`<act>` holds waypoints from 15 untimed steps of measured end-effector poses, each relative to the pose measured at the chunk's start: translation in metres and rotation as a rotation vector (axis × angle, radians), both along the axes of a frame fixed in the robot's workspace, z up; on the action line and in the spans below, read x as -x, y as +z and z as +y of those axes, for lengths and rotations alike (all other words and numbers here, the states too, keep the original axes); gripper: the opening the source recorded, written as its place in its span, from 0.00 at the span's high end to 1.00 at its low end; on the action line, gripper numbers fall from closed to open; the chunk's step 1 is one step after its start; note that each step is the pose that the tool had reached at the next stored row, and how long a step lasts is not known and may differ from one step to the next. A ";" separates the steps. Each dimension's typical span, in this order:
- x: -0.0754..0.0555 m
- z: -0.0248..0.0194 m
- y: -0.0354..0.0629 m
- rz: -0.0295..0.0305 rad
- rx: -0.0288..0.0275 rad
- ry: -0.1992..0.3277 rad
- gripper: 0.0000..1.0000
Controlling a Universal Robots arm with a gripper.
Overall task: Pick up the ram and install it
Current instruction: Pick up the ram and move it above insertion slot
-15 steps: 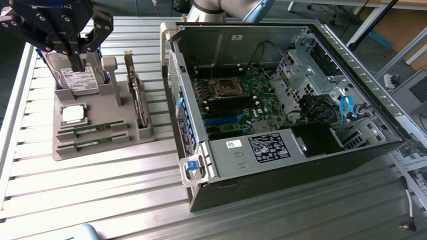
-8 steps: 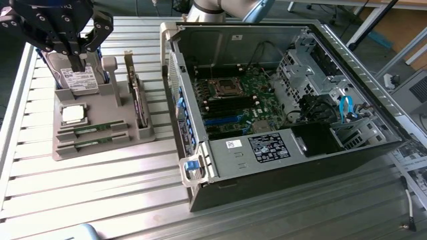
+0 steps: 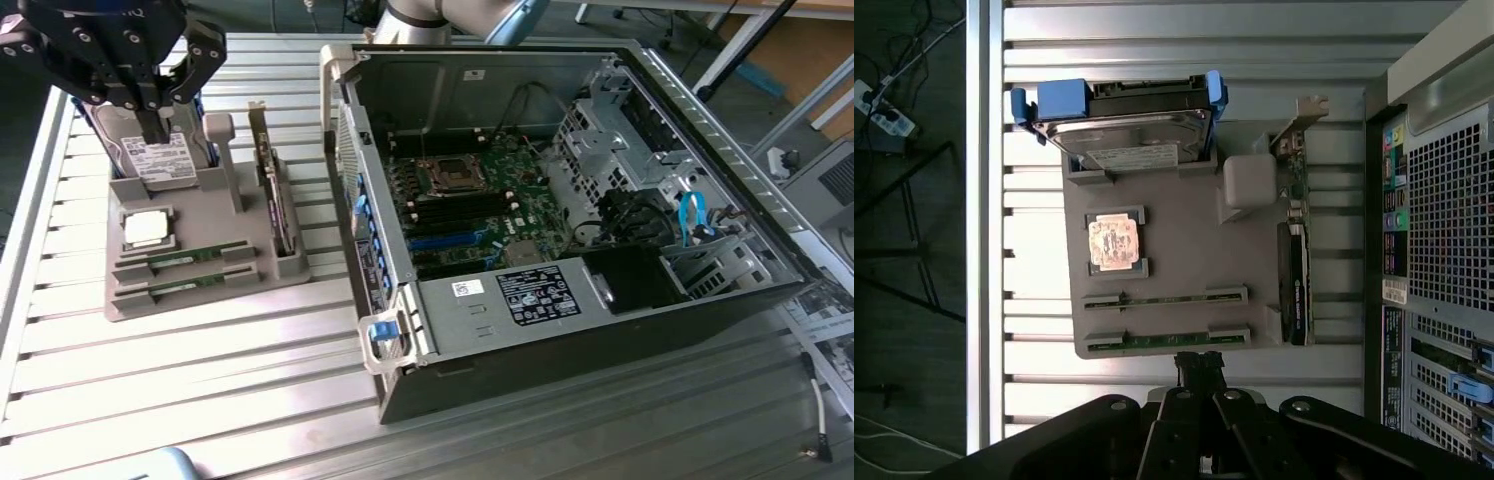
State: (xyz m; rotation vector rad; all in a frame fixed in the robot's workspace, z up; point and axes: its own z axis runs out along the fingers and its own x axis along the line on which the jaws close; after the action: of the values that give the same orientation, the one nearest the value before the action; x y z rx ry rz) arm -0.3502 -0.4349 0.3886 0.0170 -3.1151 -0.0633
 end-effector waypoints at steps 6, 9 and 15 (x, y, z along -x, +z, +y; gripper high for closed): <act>0.000 0.0000 -0.0001 0.0021 -0.0009 0.080 0.89; 0.000 0.0000 -0.0001 0.0057 -0.0009 0.138 0.89; 0.000 0.0000 -0.0001 0.0138 -0.0013 0.225 0.89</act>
State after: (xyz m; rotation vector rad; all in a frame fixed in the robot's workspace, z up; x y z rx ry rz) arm -0.3502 -0.4349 0.3886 0.3646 -3.0755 -0.0602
